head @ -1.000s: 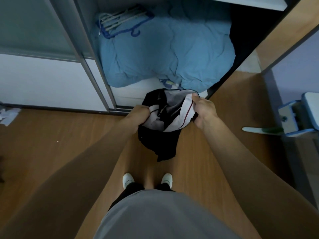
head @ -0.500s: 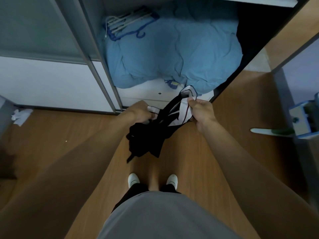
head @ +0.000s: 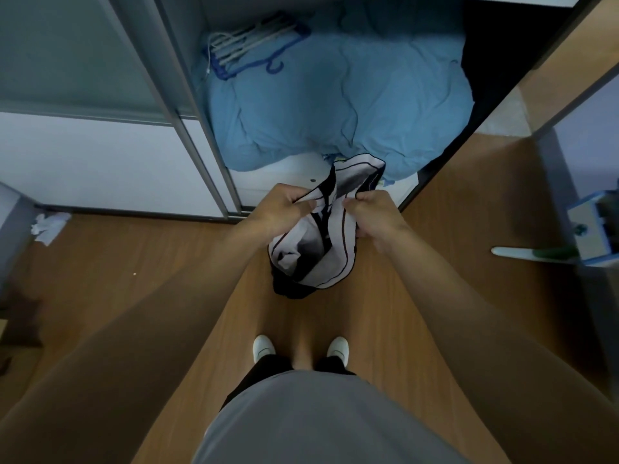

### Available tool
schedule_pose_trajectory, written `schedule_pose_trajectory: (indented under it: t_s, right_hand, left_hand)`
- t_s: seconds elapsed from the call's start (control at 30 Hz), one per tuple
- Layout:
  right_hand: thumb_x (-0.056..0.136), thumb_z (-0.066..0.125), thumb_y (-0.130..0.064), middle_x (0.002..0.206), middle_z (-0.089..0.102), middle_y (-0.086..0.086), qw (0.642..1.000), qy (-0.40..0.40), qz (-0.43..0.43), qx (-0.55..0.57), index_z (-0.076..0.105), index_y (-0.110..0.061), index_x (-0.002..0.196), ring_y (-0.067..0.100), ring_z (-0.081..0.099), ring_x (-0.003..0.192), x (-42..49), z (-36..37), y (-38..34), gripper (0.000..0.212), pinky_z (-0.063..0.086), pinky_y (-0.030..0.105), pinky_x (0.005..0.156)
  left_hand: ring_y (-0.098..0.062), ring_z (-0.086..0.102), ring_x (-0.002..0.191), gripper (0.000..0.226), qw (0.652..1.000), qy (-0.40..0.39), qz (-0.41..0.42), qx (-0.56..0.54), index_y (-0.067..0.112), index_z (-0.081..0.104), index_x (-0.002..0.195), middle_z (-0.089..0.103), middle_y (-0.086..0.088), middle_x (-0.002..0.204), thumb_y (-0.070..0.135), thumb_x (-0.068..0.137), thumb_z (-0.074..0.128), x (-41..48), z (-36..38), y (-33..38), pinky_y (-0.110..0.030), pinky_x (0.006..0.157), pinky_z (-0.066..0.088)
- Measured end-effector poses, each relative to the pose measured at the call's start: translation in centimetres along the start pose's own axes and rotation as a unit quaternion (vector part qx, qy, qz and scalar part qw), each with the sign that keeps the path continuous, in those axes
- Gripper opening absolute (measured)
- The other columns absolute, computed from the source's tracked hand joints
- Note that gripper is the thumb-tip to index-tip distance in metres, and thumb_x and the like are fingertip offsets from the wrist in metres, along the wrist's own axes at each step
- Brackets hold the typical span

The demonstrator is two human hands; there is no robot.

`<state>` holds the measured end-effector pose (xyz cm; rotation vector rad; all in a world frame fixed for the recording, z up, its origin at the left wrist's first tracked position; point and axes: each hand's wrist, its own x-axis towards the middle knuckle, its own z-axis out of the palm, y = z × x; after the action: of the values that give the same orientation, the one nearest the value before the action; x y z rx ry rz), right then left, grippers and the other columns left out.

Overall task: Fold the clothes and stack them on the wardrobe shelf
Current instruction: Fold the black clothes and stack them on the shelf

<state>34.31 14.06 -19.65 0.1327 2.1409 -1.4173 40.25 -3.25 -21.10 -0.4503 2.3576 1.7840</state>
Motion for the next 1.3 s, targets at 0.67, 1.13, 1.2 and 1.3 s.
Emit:
schedule_pose_trajectory:
  t_s: [0.67,1.13,1.2,1.3]
  right_hand:
    - [0.095,0.060,-0.005,0.095,0.070,0.018,0.992,0.025,0.072,0.097,0.066,0.007,0.108,0.028,0.067,0.076,0.3,-1.7,1.4,0.019,0.056,0.032,0.062]
    - [0.084,0.059,-0.002,0.061,0.042,0.001,0.884,-0.216,-0.159,-0.383,0.052,-0.007,0.062,0.010,0.041,0.054,-1.3,-3.1,-2.4,0.024,0.029,0.028,0.052]
    - [0.085,0.060,-0.008,0.060,0.052,-0.003,0.892,-0.213,-0.149,-0.371,0.062,-0.014,0.064,0.006,0.049,0.052,-1.3,-3.8,-2.7,0.022,0.035,0.024,0.051]
    - [0.083,0.071,-0.042,0.072,0.069,0.001,0.903,-0.193,-0.134,-0.360,0.071,-0.019,0.081,0.005,0.063,0.064,-1.1,-4.4,-2.6,0.023,0.044,0.023,0.059]
  left_hand:
    - [0.006,0.064,0.097,0.023,0.968,-0.230,0.038,0.089,0.027,0.073,0.117,0.070,0.016,0.106,0.028,0.097,0.062,-0.4,0.9,2.1,-0.015,0.084,0.053]
    - [-0.016,0.023,0.146,0.042,0.856,-0.181,0.229,0.427,0.024,0.057,0.122,0.045,0.001,0.148,0.027,0.083,0.072,3.0,-0.8,1.6,-0.040,0.119,0.004]
    - [-0.018,0.052,0.123,0.016,0.854,-0.181,0.233,0.429,0.022,0.061,0.101,0.066,-0.001,0.114,0.032,0.090,0.065,2.8,-0.7,1.9,-0.039,0.119,0.012]
    - [-0.020,0.063,0.093,0.020,0.895,-0.167,0.175,0.376,0.015,0.061,0.086,0.064,0.003,0.084,0.032,0.094,0.058,2.3,-0.6,2.2,-0.033,0.083,0.046]
